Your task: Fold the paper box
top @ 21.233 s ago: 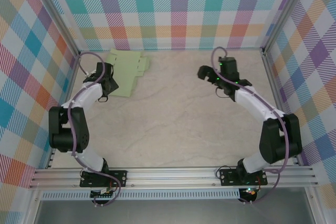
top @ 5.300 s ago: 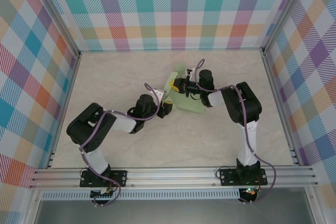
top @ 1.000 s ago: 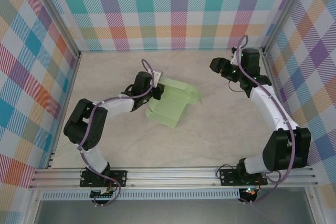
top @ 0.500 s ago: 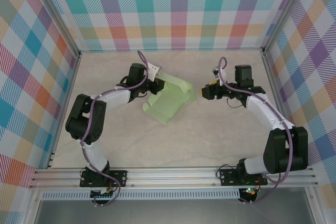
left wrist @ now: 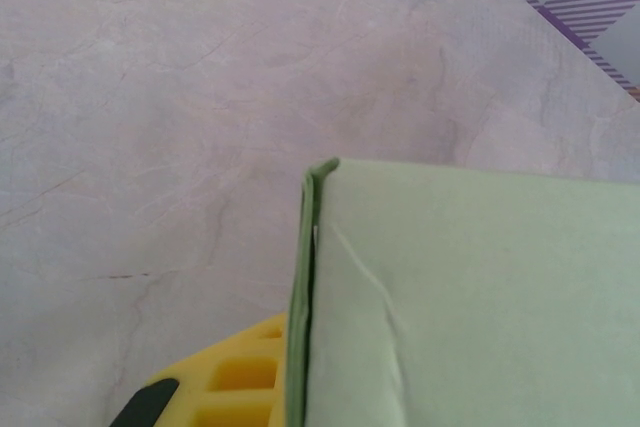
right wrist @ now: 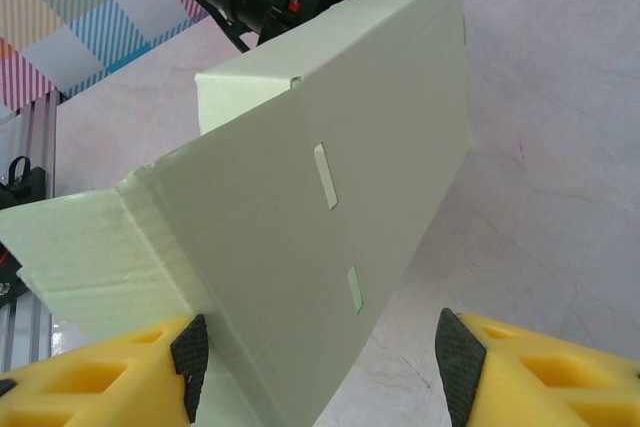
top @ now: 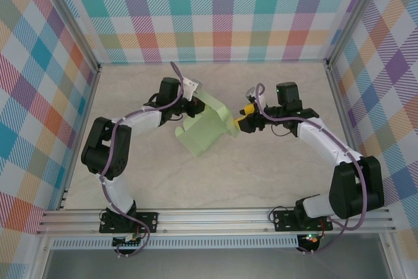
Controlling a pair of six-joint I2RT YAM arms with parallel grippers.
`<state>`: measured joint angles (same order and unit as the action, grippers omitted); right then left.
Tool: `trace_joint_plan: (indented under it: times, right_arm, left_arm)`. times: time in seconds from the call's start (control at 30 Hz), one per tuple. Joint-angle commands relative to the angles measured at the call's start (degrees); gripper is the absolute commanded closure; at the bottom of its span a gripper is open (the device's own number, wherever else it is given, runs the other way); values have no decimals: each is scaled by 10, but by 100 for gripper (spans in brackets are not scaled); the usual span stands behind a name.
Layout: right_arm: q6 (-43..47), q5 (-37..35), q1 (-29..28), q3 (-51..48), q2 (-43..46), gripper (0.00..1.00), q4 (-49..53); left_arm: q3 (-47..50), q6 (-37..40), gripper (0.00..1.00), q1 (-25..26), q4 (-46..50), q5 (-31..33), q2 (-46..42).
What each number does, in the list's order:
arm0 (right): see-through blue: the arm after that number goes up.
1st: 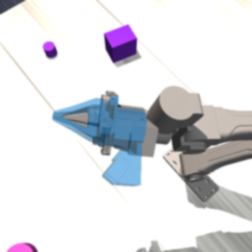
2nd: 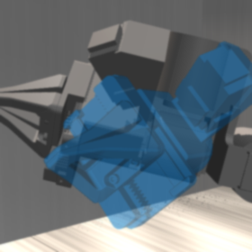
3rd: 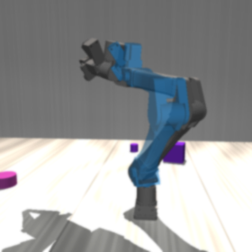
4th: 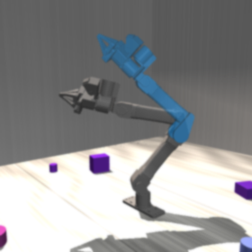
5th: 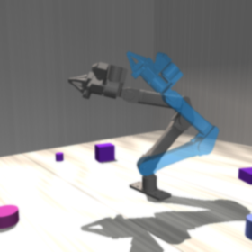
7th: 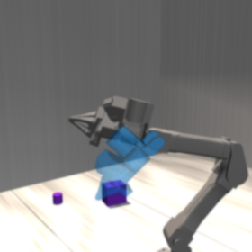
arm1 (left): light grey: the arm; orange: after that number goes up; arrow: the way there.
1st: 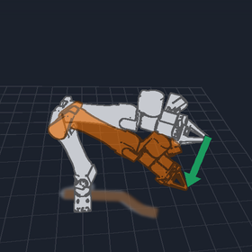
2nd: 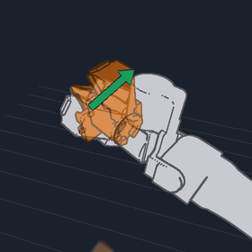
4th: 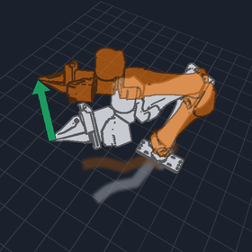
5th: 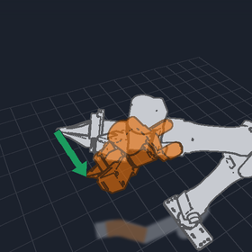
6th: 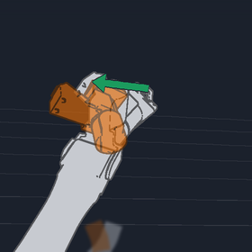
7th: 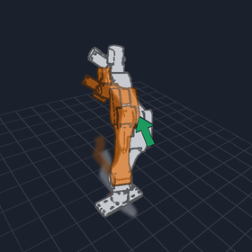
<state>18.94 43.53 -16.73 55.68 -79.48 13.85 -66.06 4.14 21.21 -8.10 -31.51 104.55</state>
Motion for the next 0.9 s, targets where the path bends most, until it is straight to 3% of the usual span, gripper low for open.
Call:
trace_joint_plan:
  times: [0.0, 0.23, 0.4, 0.5, 0.63, 0.77, 0.87]
  right_arm:
    - [26, 13, -8, -10, 7, 36, -2]
    - [14, 6, 6, -37, 32, 35, -39]
    - [-110, -60, 57, -123, 83, 31, -232]
    - [-128, -83, 71, -147, 95, 29, -274]
    - [-127, -84, 70, -143, 68, 28, -292]
    - [-128, -137, 43, -182, 58, 27, -431]
    - [-154, -157, 18, -160, 29, 27, -458]
  left_arm:
    - [-18, -11, 100, -6, 4, -30, -1]
    - [-17, -18, 100, -32, 13, -42, -4]
    - [-18, -60, 100, -52, 11, -47, -9]
    - [-12, -106, 100, -58, -7, -51, -13]
    - [-11, -166, 100, -58, -22, -65, -16]
    - [-3, -210, 100, -58, -31, -51, -22]
    - [5, -273, 100, -56, -61, -63, -15]
